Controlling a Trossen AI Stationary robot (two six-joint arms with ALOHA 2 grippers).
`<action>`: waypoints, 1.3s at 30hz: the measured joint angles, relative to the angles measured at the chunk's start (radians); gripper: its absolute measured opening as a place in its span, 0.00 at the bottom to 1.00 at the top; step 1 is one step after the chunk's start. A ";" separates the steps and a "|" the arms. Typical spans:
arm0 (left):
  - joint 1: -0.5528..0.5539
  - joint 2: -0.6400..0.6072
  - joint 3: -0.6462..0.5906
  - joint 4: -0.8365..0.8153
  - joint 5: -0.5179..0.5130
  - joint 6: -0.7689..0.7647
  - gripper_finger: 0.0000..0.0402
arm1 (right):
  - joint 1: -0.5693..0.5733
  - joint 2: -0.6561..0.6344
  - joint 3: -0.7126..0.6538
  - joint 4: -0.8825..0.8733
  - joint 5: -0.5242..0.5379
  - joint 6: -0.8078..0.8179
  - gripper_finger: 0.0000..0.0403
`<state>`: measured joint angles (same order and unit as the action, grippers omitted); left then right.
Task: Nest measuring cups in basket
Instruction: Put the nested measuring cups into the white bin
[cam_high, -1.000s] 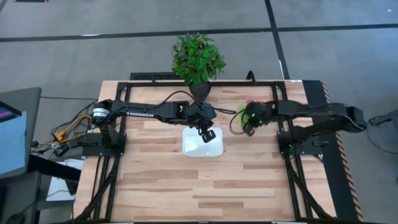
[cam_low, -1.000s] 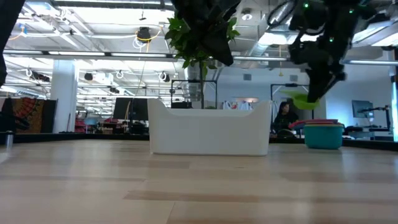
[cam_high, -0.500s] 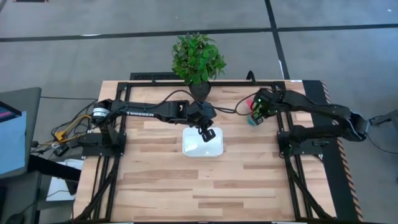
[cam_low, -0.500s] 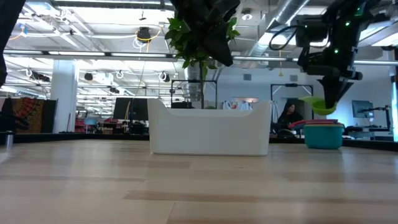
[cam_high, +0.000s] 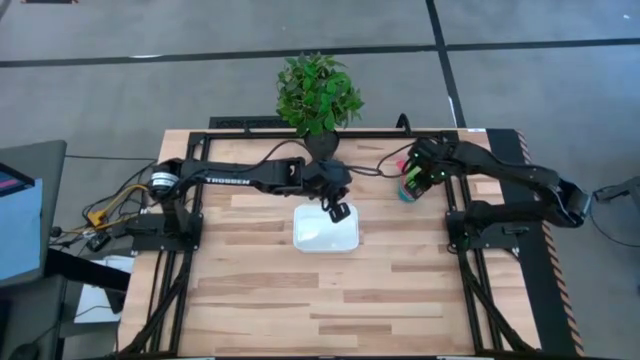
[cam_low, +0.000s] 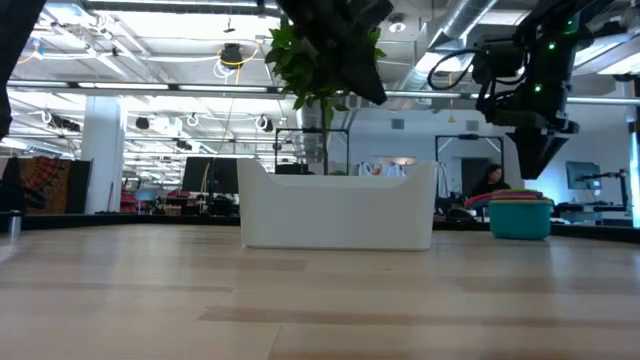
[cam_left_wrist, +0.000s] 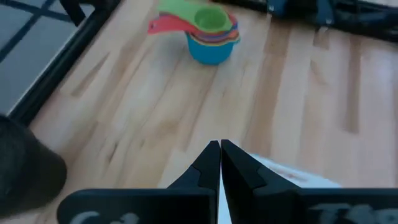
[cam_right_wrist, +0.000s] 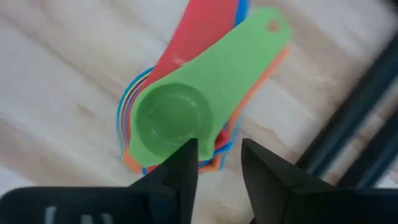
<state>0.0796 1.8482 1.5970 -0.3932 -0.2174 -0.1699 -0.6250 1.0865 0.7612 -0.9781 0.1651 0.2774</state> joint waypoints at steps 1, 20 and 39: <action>0.008 0.006 0.000 0.017 0.005 0.014 0.00 | 0.001 -0.009 0.000 -0.001 0.024 0.024 0.37; 0.045 0.298 0.039 0.470 0.125 0.150 0.00 | -0.212 0.115 0.000 0.098 0.121 0.271 0.28; 0.102 0.675 0.465 0.430 0.089 0.116 0.00 | -0.264 0.218 0.000 0.094 0.093 0.178 0.28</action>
<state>0.1811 2.5232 2.0617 0.0372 -0.1284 -0.0542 -0.8886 1.3042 0.7612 -0.8840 0.2578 0.4553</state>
